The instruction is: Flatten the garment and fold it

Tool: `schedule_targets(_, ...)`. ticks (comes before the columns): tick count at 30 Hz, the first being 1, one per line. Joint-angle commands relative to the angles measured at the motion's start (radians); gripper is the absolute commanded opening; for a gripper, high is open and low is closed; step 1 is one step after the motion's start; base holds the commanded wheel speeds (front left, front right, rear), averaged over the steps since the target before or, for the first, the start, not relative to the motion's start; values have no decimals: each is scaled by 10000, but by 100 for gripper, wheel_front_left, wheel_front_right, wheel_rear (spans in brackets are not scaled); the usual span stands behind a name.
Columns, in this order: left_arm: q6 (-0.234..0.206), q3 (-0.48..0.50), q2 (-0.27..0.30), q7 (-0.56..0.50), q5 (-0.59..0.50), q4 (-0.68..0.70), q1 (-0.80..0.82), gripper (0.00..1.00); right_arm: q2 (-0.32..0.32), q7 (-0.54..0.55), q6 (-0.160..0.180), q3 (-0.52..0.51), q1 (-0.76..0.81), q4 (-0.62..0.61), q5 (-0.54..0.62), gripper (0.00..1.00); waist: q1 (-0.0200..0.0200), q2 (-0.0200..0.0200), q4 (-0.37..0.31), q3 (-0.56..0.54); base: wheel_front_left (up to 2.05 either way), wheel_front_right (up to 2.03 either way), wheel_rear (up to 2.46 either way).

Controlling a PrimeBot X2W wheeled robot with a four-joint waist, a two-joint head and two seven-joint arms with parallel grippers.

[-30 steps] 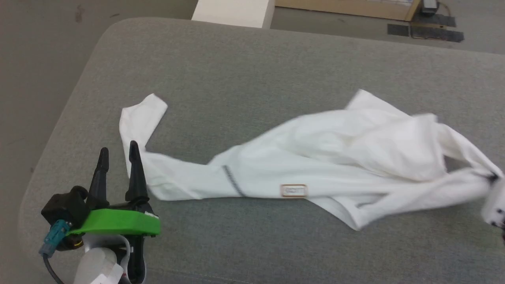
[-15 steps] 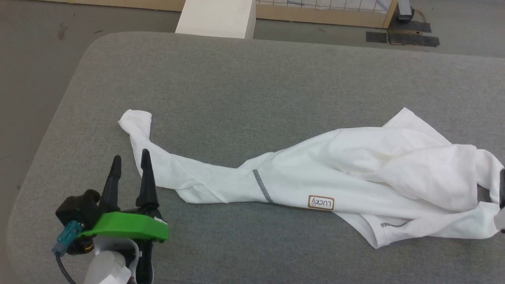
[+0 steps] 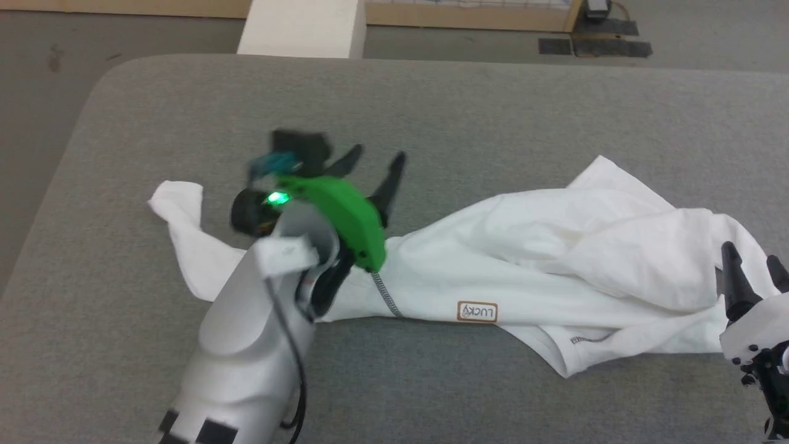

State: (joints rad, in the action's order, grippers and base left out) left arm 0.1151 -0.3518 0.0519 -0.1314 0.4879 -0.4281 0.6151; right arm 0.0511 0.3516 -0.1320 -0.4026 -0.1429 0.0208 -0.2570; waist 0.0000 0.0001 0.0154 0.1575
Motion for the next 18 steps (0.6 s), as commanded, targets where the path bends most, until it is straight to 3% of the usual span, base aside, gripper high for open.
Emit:
schedule_targets(1,87,-409,-16,-621,150,-303,514,100,-6,-28,13,67,23,68,-68,100,0,-1,-449,343,0,0,0)
schedule_targets(4,119,-1298,-15,-2300,484,-1021,1469,100,-7,-84,13,264,-54,183,-77,100,0,-1,-905,646,0,0,0)
schedule_targets(8,145,-2186,4,-3745,494,-1720,2265,100,-7,-201,13,298,-87,303,-118,100,0,-1,-1293,1024,0,0,0)
schedule_targets(13,151,-3059,164,-4103,519,-2096,2722,100,-8,-377,13,249,-130,422,-183,100,0,-1,-1547,1447,0,0,0)
schedule_targets(18,153,-3378,280,-3524,810,-2449,2801,100,-8,-500,13,291,-219,516,-238,100,0,-1,-1614,1721,0,0,0)
